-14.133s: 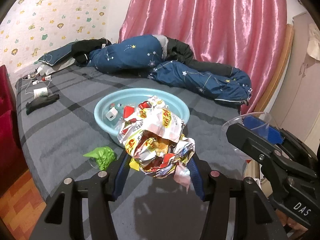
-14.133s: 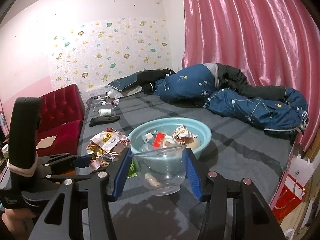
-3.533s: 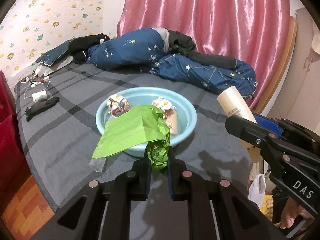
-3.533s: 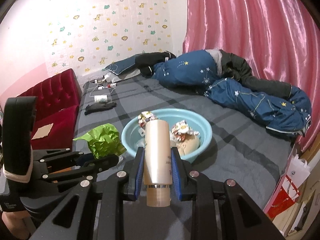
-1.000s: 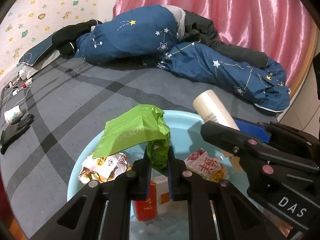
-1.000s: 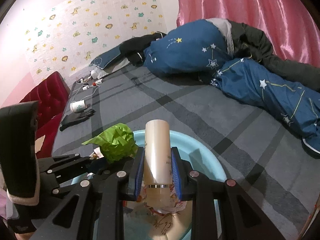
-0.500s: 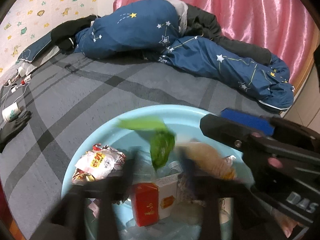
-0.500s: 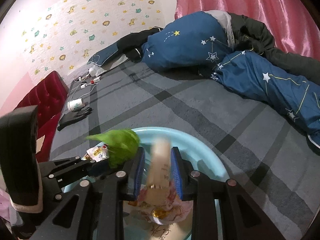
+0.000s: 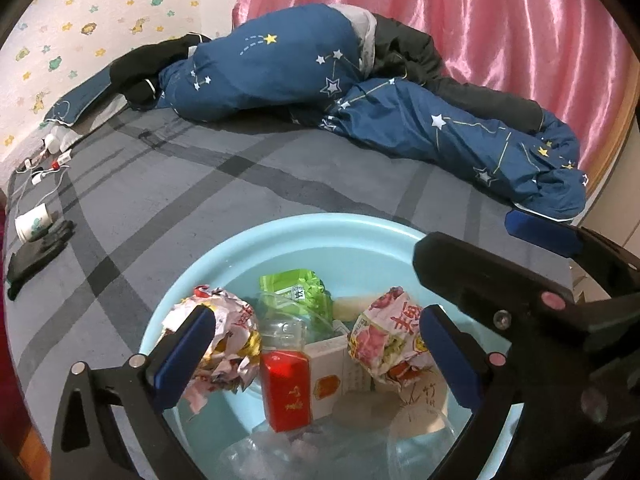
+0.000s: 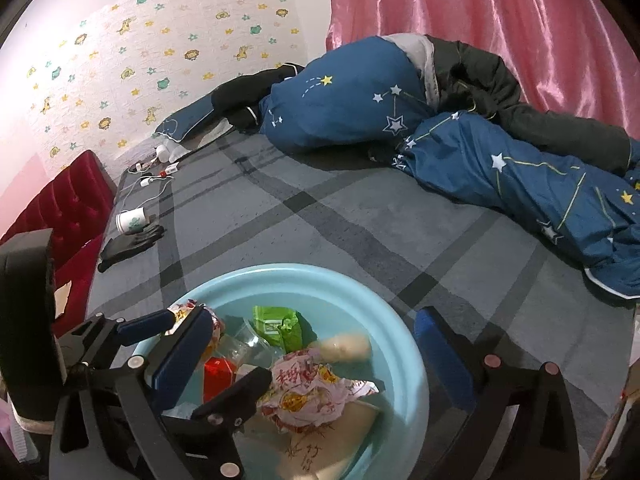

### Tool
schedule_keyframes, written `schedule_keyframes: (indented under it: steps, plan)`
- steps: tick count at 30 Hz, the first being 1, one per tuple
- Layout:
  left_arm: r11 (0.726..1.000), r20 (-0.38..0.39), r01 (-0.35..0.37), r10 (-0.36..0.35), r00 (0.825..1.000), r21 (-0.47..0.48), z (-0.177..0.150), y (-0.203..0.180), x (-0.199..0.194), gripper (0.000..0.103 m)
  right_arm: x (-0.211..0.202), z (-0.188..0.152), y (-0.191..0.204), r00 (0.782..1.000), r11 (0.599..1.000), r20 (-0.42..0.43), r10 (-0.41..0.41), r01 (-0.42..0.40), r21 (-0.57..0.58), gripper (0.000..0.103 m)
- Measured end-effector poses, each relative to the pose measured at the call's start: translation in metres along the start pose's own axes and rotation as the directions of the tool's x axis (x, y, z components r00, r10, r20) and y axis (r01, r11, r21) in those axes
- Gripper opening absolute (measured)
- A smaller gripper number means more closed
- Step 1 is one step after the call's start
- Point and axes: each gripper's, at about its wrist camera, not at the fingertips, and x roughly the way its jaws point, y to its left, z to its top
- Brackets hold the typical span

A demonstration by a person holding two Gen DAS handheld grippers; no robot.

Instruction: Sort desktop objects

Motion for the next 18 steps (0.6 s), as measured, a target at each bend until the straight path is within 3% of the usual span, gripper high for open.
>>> schedule_keyframes:
  steps: [11,18]
  plan:
    - [1.0,0.032,-0.02,0.02,0.999,-0.001,-0.017,-0.002,-0.046,0.103,-0.048,-0.009,0.01,1.0,1.0,0.019,-0.02,0.02,-0.012,0.103]
    - [0.999,0.021,-0.041,0.042,0.999,-0.016,-0.051,0.005,-0.069,0.103,-0.077,-0.036,0.017,0.999,0.998,0.006,-0.048,0.048,-0.039,0.103]
